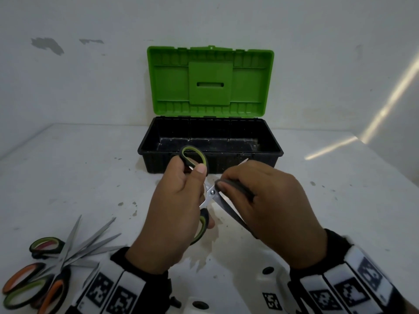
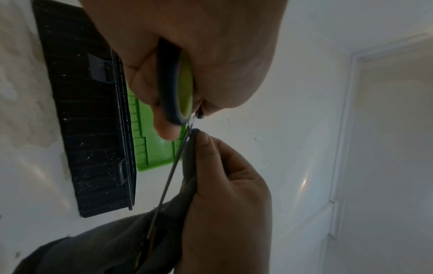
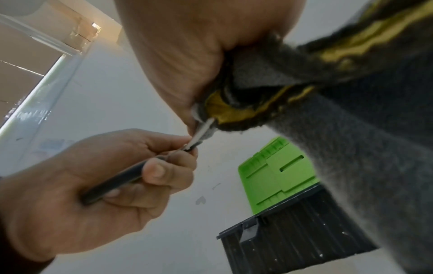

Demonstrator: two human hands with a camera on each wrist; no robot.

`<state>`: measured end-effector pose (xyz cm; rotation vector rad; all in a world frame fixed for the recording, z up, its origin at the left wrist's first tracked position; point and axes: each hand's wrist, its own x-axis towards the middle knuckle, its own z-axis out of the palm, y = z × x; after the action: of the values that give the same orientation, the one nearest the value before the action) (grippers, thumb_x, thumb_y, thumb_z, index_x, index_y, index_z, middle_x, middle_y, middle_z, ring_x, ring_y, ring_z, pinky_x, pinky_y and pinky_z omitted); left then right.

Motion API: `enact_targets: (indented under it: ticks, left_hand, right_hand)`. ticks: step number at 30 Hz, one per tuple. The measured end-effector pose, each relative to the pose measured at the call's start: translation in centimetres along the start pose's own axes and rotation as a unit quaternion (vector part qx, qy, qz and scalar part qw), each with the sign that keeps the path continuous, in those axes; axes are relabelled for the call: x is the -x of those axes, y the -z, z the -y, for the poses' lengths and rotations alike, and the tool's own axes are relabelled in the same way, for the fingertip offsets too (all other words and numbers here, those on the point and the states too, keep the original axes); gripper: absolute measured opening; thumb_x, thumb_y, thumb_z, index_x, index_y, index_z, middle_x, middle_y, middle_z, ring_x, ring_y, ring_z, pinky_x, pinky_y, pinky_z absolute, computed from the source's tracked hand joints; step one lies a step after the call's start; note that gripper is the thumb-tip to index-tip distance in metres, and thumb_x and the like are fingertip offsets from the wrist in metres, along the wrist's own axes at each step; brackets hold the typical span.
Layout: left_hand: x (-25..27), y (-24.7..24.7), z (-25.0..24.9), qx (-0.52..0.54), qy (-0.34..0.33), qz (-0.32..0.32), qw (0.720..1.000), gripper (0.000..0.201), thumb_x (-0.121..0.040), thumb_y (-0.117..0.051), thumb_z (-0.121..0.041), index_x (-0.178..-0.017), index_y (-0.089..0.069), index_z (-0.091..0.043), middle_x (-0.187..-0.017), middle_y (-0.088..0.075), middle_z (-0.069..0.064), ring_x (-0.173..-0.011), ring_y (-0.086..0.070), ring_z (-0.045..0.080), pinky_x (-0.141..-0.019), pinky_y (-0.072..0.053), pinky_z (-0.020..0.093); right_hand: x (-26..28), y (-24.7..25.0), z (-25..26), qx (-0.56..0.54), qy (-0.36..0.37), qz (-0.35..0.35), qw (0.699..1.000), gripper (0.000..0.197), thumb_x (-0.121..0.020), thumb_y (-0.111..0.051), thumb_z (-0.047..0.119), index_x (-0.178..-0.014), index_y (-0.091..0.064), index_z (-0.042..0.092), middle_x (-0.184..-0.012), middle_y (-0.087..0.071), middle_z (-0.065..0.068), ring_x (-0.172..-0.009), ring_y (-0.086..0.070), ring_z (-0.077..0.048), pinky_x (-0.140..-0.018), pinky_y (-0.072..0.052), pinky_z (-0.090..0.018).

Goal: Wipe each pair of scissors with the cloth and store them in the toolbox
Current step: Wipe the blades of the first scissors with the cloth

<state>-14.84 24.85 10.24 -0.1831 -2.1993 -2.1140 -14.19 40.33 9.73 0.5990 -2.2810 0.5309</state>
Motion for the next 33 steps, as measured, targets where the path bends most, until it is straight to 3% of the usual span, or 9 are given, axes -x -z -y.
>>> enact_targets:
  ticks: [5, 8, 12, 16, 21, 24, 29, 33]
  left_hand:
    - [-0.1, 0.2, 0.2, 0.0, -0.003, 0.004, 1.0, 0.021, -0.101, -0.046, -0.03, -0.083, -0.05, -0.017, -0.056, -0.039, -0.005, -0.047, -0.045, 0.01, -0.045, -0.05, 0.026]
    - [-0.2, 0.3, 0.1, 0.007, -0.006, 0.008, 1.0, 0.022, -0.101, -0.046, -0.029, -0.082, -0.049, -0.017, -0.054, -0.037, -0.005, -0.045, -0.044, 0.012, -0.044, -0.05, 0.027]
    - [-0.2, 0.4, 0.2, 0.008, -0.013, 0.013, 1.0, 0.023, -0.101, -0.046, -0.028, -0.081, -0.048, -0.019, -0.054, -0.037, -0.005, -0.045, -0.044, 0.012, -0.044, -0.05, 0.027]
    - [-0.3, 0.5, 0.3, 0.018, -0.004, 0.015, 1.0, 0.025, -0.101, -0.046, -0.028, -0.077, -0.049, -0.021, -0.056, -0.036, -0.002, -0.049, -0.043, 0.017, -0.044, -0.05, 0.027]
    - [-0.2, 0.8, 0.5, 0.02, -0.003, 0.025, 0.999, 0.024, -0.101, -0.046, -0.028, -0.078, -0.049, -0.021, -0.058, -0.035, 0.0, -0.052, -0.043, 0.022, -0.044, -0.049, 0.026]
    - [-0.2, 0.9, 0.5, 0.012, -0.005, 0.021, 1.0, 0.024, -0.101, -0.046, -0.029, -0.078, -0.048, -0.021, -0.058, -0.036, 0.0, -0.051, -0.044, 0.021, -0.044, -0.049, 0.026]
    - [0.0, 1.0, 0.3, 0.02, -0.003, 0.037, 0.999, 0.022, -0.101, -0.045, -0.029, -0.081, -0.049, -0.019, -0.063, -0.035, 0.006, -0.056, -0.043, 0.03, -0.043, -0.047, 0.023]
    - [0.0, 1.2, 0.4, 0.015, 0.0, 0.034, 0.999, 0.022, -0.1, -0.045, -0.03, -0.081, -0.05, -0.02, -0.06, -0.036, 0.004, -0.053, -0.044, 0.027, -0.044, -0.048, 0.025]
  right_hand:
    - [-0.3, 0.2, -0.6, 0.007, -0.021, -0.027, 0.999, 0.02, -0.092, -0.059, 0.028, -0.09, -0.073, 0.014, -0.08, -0.069, 0.003, -0.069, -0.06, -0.007, -0.071, -0.041, -0.009]
    - [-0.1, -0.1, 0.1, -0.004, 0.0, -0.014, 1.0, 0.026, -0.093, -0.054, 0.031, -0.092, -0.073, 0.013, -0.08, -0.07, 0.002, -0.068, -0.062, -0.008, -0.067, -0.05, -0.016]
    - [-0.6, 0.4, -1.1, 0.008, -0.039, -0.029, 0.999, 0.015, -0.093, -0.062, 0.025, -0.091, -0.072, 0.016, -0.079, -0.067, 0.004, -0.069, -0.059, -0.008, -0.065, -0.051, -0.025]
    - [-0.4, 0.0, -0.5, 0.007, -0.007, -0.015, 1.0, 0.02, -0.093, -0.058, 0.028, -0.093, -0.073, 0.015, -0.081, -0.069, 0.003, -0.07, -0.061, -0.008, -0.068, -0.051, -0.019]
    - [-0.9, 0.7, -1.4, 0.013, -0.045, -0.034, 0.998, 0.013, -0.093, -0.063, 0.024, -0.091, -0.072, 0.015, -0.08, -0.067, 0.004, -0.07, -0.06, -0.01, -0.064, -0.052, -0.028]
    - [-0.7, 0.6, -0.7, 0.013, -0.034, -0.014, 0.999, 0.014, -0.094, -0.061, 0.026, -0.092, -0.072, 0.016, -0.082, -0.068, 0.005, -0.071, -0.06, -0.008, -0.066, -0.05, -0.022]
    - [-0.9, 1.2, -1.7, 0.003, -0.063, -0.048, 0.997, 0.009, -0.092, -0.065, 0.021, -0.089, -0.071, 0.016, -0.078, -0.065, 0.007, -0.068, -0.058, -0.008, -0.062, -0.051, -0.03]
    - [-0.6, 0.8, -0.9, 0.013, -0.038, -0.027, 0.999, 0.014, -0.093, -0.062, 0.024, -0.091, -0.072, 0.015, -0.079, -0.066, 0.005, -0.069, -0.058, -0.008, -0.064, -0.05, -0.024]
